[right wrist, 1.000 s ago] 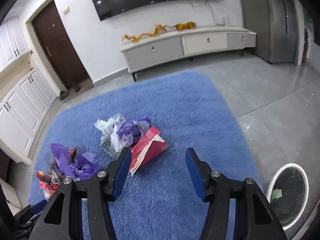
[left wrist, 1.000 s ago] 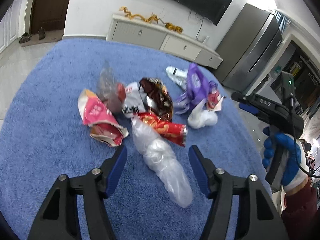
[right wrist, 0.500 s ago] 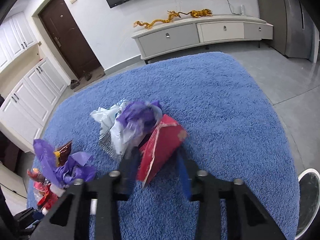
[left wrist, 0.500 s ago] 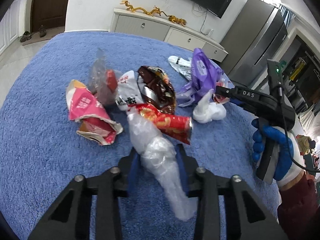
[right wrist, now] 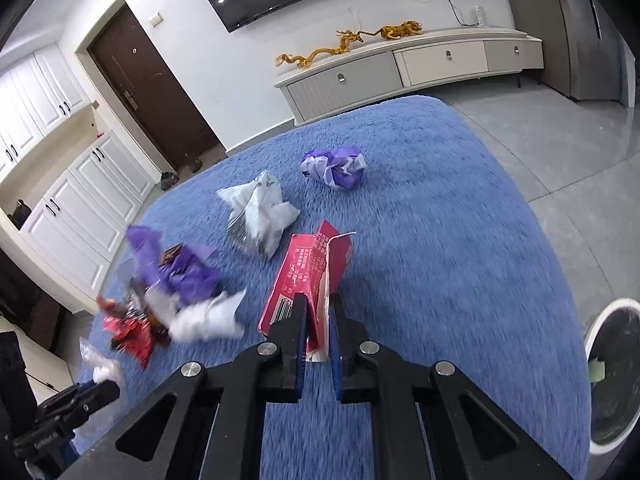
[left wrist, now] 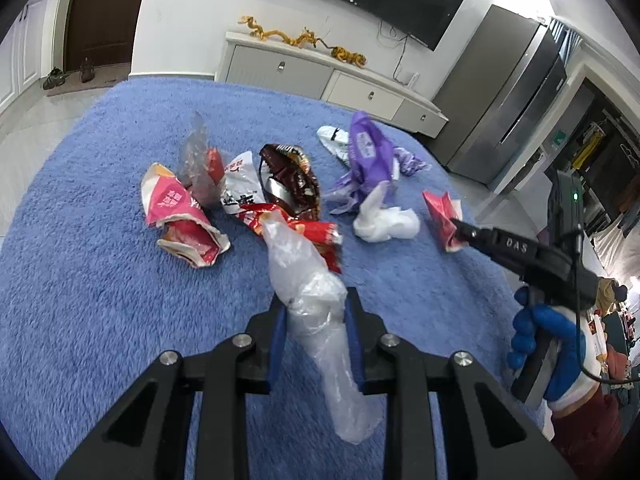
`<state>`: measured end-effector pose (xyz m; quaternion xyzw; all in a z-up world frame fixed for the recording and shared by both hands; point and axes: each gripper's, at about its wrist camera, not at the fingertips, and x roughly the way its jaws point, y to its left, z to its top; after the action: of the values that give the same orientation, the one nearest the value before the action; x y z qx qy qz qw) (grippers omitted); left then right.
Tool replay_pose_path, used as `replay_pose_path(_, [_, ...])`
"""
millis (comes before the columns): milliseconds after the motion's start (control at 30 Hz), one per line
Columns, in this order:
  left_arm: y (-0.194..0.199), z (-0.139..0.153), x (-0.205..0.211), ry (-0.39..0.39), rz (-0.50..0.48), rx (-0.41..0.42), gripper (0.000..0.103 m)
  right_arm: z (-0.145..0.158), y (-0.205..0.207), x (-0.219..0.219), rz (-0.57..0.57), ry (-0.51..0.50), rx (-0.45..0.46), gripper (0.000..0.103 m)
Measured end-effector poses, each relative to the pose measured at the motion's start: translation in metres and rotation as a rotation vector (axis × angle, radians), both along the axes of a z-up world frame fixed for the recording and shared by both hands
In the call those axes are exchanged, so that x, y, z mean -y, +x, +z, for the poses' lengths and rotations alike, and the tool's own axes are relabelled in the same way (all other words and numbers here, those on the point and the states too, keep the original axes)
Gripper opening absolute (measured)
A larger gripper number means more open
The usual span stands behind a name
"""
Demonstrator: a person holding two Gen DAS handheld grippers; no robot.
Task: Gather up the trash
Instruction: 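Grasp the clear plastic bag with the left tool while the right tool grasps the pink-red box, then carry both items to the bin and open both tools over it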
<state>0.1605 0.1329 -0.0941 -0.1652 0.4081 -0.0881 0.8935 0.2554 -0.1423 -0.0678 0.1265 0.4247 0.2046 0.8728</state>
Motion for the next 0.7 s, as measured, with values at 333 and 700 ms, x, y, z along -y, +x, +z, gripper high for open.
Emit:
replay_pose_path(333, [-0.045,0.035,0.009,0.010,-0.028,0.082,0.025,0.043,-0.040,0.023,-0.050,0.030,0.073,0.010])
replay_pose_path(700, [-0.042,0.086,0.081,0.043,-0.179,0.177,0.025,0.092,-0.085,0.095,-0.185,0.048,0.201,0.010])
